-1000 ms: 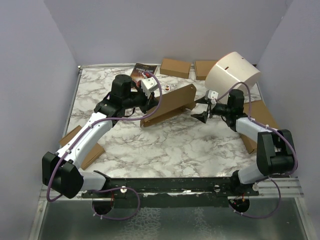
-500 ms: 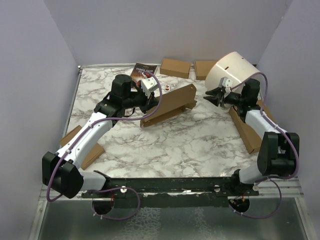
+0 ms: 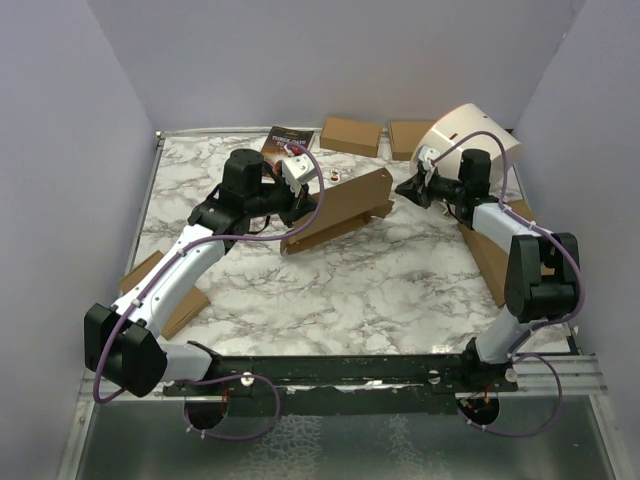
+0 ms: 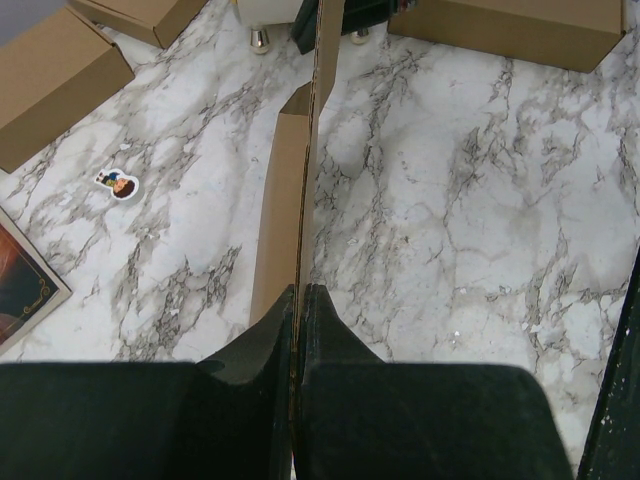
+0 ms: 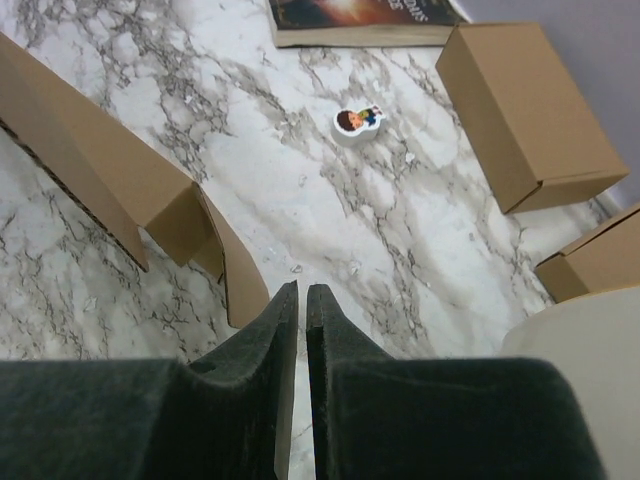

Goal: Fold the paper box

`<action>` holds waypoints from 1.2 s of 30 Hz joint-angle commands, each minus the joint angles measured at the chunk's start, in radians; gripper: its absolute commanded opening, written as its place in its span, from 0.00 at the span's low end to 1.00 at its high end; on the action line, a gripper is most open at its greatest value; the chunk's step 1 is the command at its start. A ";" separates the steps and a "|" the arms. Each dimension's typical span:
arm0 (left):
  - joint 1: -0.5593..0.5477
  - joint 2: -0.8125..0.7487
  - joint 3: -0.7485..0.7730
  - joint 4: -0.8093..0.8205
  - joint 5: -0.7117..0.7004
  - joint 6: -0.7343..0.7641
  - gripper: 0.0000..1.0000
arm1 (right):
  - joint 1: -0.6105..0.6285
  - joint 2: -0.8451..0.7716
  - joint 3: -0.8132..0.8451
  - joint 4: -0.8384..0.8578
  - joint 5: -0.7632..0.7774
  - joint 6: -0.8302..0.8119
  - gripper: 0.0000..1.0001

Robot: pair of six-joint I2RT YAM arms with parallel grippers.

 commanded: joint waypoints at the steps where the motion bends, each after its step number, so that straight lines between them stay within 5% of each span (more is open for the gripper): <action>1: 0.000 0.013 0.007 -0.040 0.002 -0.002 0.00 | 0.017 0.048 0.034 -0.048 0.071 -0.025 0.09; 7: 0.000 0.018 0.011 -0.042 0.004 -0.001 0.00 | 0.039 0.082 0.020 -0.077 0.016 -0.089 0.10; 21: 0.000 0.020 0.015 -0.042 0.005 -0.001 0.00 | 0.060 0.085 -0.007 -0.154 -0.192 -0.237 0.31; 36: 0.000 0.025 0.012 -0.028 0.027 -0.012 0.00 | 0.081 0.123 -0.001 -0.135 -0.221 -0.207 0.42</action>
